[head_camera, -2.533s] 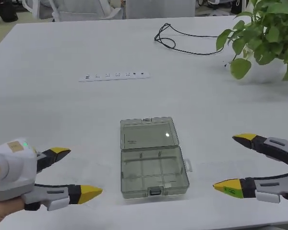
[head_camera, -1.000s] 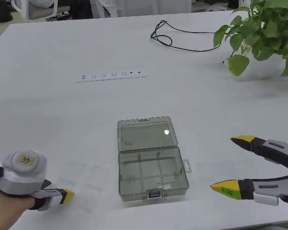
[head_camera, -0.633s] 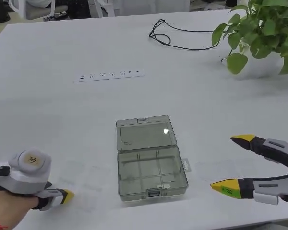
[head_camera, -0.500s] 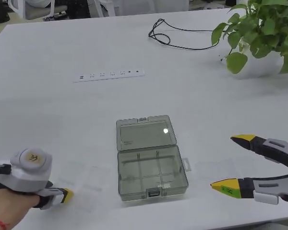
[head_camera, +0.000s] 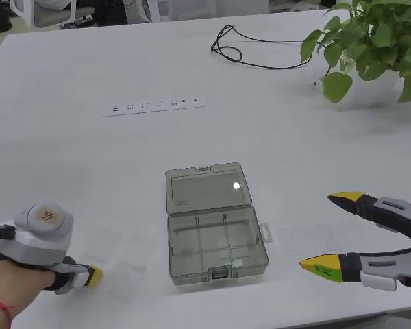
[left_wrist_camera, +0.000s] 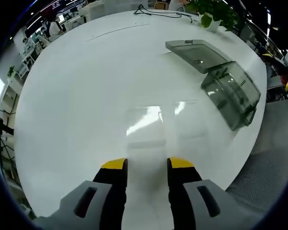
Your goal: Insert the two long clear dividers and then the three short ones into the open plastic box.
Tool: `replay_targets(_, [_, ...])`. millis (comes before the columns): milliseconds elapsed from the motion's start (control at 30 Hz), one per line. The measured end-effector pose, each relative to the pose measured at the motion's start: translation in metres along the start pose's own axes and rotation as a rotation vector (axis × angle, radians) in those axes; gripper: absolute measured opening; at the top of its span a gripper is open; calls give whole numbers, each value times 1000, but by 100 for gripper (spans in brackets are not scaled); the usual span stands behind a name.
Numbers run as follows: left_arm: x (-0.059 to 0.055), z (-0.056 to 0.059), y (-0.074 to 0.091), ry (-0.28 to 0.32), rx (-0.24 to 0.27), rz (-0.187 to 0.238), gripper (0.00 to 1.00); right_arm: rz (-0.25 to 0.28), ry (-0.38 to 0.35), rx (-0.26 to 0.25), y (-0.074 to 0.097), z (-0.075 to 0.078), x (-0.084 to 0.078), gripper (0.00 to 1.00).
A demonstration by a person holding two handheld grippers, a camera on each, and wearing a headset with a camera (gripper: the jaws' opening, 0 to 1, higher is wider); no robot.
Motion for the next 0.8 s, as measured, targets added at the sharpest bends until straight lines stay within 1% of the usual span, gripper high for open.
replay_targets(100, [0, 0, 0, 5, -7, 4, 31, -3, 2, 2, 0, 0, 0, 82])
replay_targets(200, [-1, 0, 1, 30, -20, 14, 31, -4, 3, 4, -1, -1, 0, 82])
replay_targets(400, [-2, 3, 2, 62, -42, 36, 30, -8, 6, 10, -2, -2, 0, 82])
replay_targets(500, [-4, 5, 4, 88, -54, 50, 30, -8, 10, 13, -2, -2, 2, 82])
replay_targets(600, [-3, 8, 8, 117, -67, 80, 30, -6, 12, 15, -3, -3, 4, 81])
replay_targets(633, [-1, 9, 11, 129, -74, 100, 30, -4, 13, 15, -3, -3, 5, 81])
replay_targets(667, [2, 11, 14, 156, -86, 129, 30, 0, 12, 17, -4, -4, 7, 81])
replay_targets(700, [2, 12, 17, 166, -90, 138, 30, 3, 13, 18, -4, -5, 8, 81])
replay_targets(733, [3, 13, 19, 168, -93, 147, 30, 6, 12, 19, -5, -6, 10, 80])
replay_targets(800, [7, 17, 26, 175, -108, 177, 30, 12, 9, 22, -6, -8, 13, 79])
Point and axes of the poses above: the centre of the closed fingertips' face, and the gripper's own axes: y roughly backward along the fingers, z roughly to its right, x roughly out of its top, the point moved 7 cm from there along y, roughly backward along the fingers
